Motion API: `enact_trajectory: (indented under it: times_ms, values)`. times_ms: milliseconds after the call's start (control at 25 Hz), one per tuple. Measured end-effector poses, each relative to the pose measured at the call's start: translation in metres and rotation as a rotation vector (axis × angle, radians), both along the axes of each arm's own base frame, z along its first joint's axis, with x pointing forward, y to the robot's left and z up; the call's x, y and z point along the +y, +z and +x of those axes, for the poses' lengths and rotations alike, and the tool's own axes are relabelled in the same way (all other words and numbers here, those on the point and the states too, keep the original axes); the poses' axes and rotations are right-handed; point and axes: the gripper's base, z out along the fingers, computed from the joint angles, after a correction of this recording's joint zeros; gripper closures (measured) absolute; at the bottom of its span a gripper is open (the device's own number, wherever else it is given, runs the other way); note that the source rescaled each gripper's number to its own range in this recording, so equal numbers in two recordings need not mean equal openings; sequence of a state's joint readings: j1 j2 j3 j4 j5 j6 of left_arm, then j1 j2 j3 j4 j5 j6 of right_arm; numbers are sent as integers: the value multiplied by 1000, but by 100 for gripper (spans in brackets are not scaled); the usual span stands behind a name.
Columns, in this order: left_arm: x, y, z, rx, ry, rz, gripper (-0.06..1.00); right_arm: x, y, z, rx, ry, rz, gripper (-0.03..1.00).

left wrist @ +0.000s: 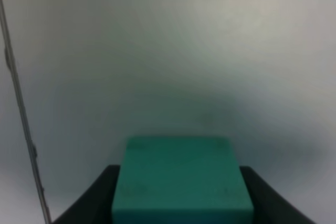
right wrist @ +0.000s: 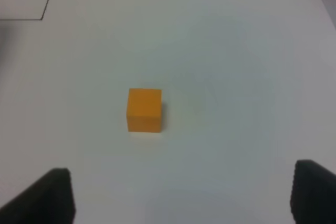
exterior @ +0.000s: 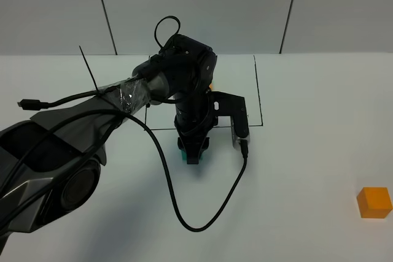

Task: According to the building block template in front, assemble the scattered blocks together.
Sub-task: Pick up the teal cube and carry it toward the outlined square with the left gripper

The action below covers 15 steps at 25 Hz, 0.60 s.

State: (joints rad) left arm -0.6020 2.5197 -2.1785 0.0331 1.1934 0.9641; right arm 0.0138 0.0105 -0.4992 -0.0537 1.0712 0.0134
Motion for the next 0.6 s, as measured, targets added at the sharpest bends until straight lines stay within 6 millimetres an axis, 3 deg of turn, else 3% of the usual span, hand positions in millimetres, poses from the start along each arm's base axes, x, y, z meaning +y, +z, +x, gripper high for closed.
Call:
enact_trajectory:
  times_ms: [600]
  values:
    - [-2,0,-2,17,-18,-26,94,0,0,0,0,0,0,27]
